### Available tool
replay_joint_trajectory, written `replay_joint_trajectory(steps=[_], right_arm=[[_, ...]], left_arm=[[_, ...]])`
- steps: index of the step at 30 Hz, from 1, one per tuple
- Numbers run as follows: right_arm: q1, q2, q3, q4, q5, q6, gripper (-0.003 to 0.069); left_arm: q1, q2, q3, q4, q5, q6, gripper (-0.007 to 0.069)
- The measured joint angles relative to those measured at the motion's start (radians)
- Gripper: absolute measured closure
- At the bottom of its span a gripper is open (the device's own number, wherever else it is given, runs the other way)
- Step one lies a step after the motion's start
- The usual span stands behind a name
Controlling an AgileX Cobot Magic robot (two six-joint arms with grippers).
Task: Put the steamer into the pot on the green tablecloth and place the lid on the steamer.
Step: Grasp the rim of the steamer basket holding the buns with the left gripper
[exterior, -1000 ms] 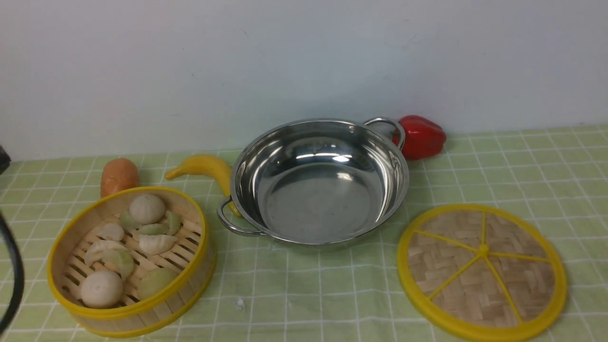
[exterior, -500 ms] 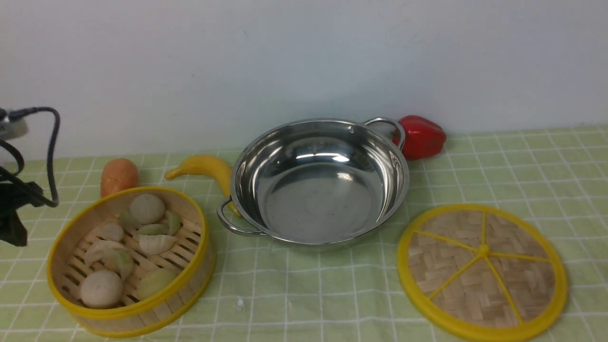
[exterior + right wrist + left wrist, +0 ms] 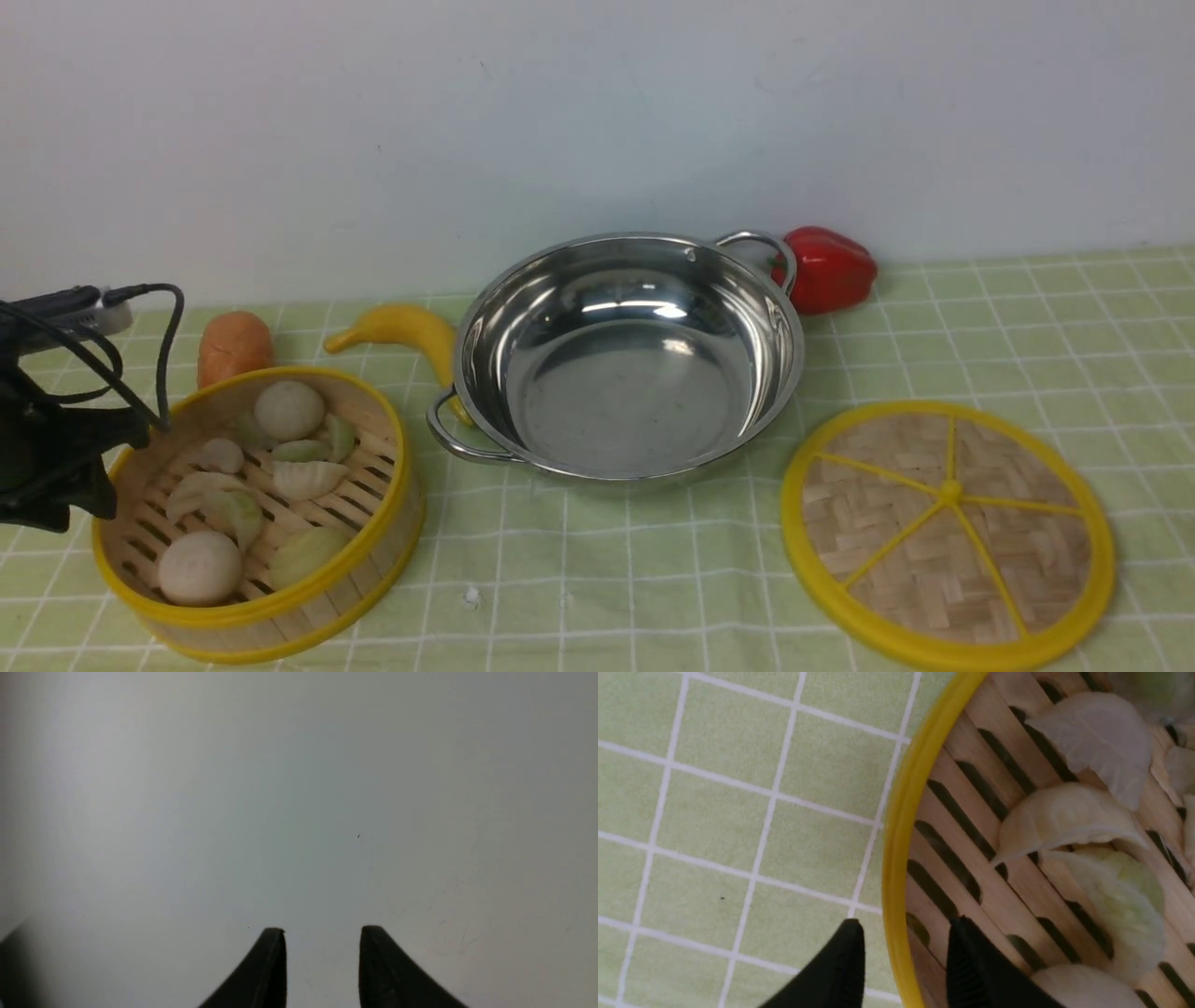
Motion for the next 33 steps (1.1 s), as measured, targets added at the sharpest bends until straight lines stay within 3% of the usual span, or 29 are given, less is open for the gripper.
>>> replay_joint_trajectory(steps=[7,13,19,25,33], right_arm=[[0.000,0.000,0.000,-0.001,-0.006,0.011,0.0419],[0.000,0.000,0.000,-0.004,-0.006,0.018,0.0419],[0.000,0.000,0.000,-0.004,-0.007,0.018,0.0419],[0.000,0.000,0.000,-0.005,-0.007,0.018,0.0419],[0.000,0.000,0.000,-0.054,-0.007,0.036,0.0419]], left_arm=[[0.000,0.096,-0.001,-0.002,-0.044,-0.007,0.0386],[0.000,0.145,-0.009,-0.016,-0.050,-0.084,0.0589],[0.000,0.151,-0.044,-0.003,0.005,-0.082,0.0594],[0.000,0.127,-0.175,0.034,0.172,-0.075,0.0594],[-0.021,0.067,-0.479,0.040,0.363,-0.027,0.0594]])
